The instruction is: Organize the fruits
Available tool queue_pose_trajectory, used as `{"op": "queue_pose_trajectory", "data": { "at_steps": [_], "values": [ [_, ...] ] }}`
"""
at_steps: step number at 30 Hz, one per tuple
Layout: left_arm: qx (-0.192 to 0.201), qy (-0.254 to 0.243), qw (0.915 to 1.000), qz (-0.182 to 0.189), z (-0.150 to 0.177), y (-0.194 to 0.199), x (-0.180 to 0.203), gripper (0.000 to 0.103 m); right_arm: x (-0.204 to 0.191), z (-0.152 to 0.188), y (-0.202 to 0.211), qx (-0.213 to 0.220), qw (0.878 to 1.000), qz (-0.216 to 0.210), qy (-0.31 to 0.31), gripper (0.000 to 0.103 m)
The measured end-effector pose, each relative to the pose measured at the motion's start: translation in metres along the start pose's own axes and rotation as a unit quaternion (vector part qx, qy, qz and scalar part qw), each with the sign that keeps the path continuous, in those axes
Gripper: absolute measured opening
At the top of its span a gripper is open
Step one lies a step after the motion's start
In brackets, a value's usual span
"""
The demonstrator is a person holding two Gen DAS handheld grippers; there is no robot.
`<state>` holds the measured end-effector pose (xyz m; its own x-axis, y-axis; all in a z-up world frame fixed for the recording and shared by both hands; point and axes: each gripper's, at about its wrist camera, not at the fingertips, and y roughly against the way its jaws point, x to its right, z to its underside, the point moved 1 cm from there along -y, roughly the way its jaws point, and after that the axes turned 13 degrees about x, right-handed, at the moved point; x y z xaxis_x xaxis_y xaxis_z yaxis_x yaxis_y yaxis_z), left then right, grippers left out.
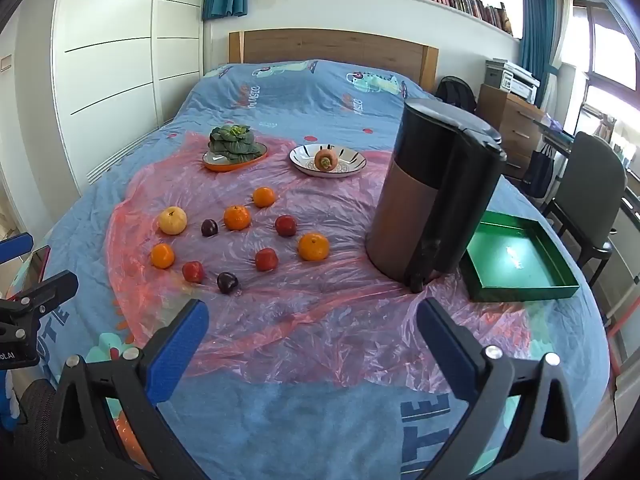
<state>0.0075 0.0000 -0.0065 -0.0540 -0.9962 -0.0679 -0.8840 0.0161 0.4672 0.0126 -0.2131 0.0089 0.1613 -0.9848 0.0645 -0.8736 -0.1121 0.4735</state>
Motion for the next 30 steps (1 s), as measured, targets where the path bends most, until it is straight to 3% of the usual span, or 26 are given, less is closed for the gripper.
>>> {"op": "queue_pose_trajectory", "data": {
  "at_steps": [30],
  "values": [
    [-0.001,0.01,0.9998,0.018,0.0017,0.0058,0.0021,0.102,-0.0016,-0.0041,0.0075,0.005,1.0,0.003,0.0,0.103]
  ]
}}
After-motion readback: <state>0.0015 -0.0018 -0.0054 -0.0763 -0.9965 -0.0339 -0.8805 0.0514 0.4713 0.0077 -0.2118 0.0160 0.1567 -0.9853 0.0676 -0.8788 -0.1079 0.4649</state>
